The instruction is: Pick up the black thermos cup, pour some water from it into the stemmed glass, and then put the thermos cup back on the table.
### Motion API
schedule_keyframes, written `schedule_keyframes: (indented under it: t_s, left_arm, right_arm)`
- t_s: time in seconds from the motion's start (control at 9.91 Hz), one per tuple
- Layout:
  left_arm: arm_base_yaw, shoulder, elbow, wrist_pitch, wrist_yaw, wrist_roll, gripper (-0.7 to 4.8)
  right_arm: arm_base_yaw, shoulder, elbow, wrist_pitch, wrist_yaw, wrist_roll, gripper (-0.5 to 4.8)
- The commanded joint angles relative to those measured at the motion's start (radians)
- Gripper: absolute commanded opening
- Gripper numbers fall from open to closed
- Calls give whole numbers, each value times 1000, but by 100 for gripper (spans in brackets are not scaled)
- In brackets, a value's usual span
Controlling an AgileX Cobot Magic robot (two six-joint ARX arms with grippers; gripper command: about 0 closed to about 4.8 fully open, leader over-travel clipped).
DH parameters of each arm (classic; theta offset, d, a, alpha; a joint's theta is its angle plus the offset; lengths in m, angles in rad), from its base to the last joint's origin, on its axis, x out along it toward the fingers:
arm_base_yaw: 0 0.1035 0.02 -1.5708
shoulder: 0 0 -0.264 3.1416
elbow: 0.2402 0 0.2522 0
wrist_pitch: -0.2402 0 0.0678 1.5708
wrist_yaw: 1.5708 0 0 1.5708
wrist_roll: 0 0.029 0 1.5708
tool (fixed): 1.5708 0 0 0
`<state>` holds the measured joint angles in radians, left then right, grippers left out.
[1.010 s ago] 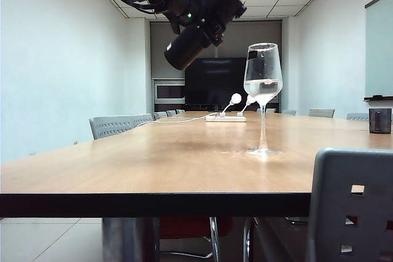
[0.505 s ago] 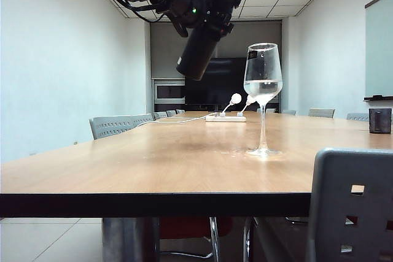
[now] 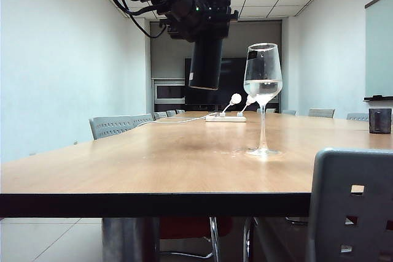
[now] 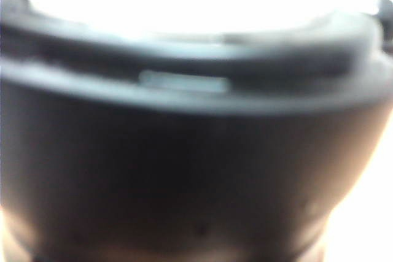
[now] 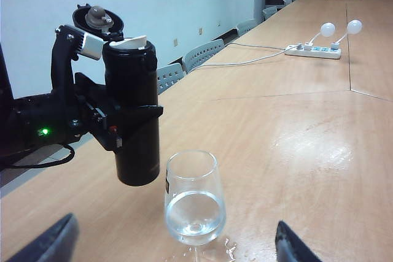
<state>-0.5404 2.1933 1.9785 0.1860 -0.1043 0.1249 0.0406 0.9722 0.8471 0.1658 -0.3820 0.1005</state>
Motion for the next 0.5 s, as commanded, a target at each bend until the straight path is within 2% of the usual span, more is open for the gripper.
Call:
schedule_keyframes:
  t_s: [0.1,0.4,0.5]
  left_arm:
    - [2,-24,13,48,-75,-5,184]
    - [2,-31,13,27,-74,-5,184]
    - [3,-62,13,-40,-49,-2,184]
  right_arm:
    - [-1,-4,2,10,-2,4,413]
    - [-1,-4,2,10,-2,4,413]
    - [-1,-4,2,10,-2,4,413]
